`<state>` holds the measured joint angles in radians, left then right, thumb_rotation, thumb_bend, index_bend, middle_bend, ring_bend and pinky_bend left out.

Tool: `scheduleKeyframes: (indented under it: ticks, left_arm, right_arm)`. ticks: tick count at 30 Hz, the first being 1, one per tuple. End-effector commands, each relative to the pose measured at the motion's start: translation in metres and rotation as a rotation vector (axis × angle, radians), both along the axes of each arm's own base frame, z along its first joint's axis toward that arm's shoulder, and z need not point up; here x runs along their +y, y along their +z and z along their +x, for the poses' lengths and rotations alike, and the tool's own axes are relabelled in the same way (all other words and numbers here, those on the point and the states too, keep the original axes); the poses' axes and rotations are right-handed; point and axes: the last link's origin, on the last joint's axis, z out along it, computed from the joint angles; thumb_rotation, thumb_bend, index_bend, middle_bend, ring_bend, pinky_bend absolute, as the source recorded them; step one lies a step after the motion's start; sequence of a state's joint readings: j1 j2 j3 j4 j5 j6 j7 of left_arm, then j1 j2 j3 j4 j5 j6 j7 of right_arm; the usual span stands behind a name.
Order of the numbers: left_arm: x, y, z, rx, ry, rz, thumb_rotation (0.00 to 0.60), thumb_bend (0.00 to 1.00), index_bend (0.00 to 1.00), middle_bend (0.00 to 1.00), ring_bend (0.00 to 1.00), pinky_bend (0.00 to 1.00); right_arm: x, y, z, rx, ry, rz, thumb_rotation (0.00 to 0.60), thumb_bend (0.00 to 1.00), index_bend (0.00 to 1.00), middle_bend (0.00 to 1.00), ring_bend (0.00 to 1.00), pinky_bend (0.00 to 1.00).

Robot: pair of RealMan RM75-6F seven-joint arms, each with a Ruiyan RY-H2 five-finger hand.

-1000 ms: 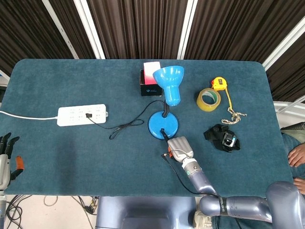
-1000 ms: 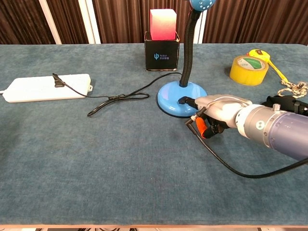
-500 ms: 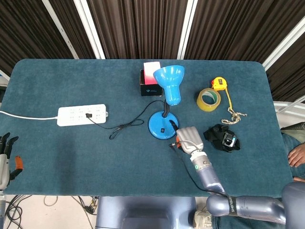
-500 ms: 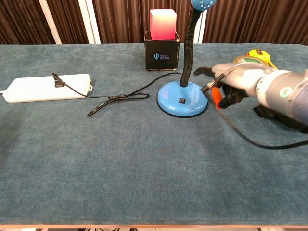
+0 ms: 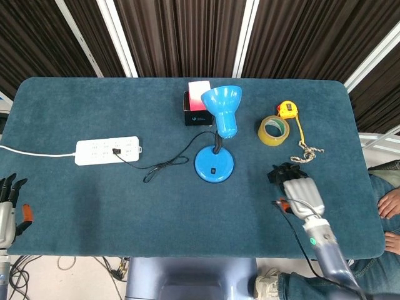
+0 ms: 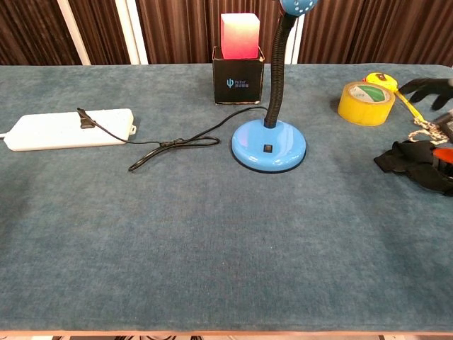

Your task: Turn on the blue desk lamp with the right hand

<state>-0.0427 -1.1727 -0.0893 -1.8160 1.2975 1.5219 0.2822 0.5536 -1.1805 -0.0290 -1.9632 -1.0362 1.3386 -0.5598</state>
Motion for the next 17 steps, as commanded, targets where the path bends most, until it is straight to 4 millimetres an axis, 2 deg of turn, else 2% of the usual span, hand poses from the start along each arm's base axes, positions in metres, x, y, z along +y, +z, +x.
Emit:
scheduleKeyframes:
  ticks: [1, 4, 7, 17]
  left_arm:
    - [0.000, -0.001, 0.001, 0.002, -0.006, -0.002, 0.600, 0.64, 0.14, 0.02, 0.00, 0.00]
    - [0.000, -0.001, 0.003, 0.006, -0.012, 0.001, 0.600, 0.64, 0.14, 0.02, 0.00, 0.00]
    - [0.000, -0.001, 0.003, 0.007, -0.012, 0.006, 0.600, 0.64, 0.14, 0.02, 0.00, 0.00]
    - [-0.001, -0.001, 0.005, 0.012, -0.031, 0.006, 0.600, 0.64, 0.14, 0.02, 0.00, 0.00]
  right_arm:
    - [0.069, 0.046, -0.050, -0.061, 0.071, -0.141, 0.600, 0.29, 0.00, 0.08, 0.09, 1.00]
    - [0.094, 0.057, -0.068, -0.060, 0.113, -0.188, 0.600, 0.29, 0.00, 0.07, 0.08, 1.00]
    - [0.110, 0.062, -0.079, -0.070, 0.122, -0.241, 0.600, 0.29, 0.00, 0.06, 0.06, 1.00]
    - [0.109, 0.058, -0.089, 0.024, 0.128, -0.252, 0.600, 0.29, 0.00, 0.06, 0.06, 1.00]
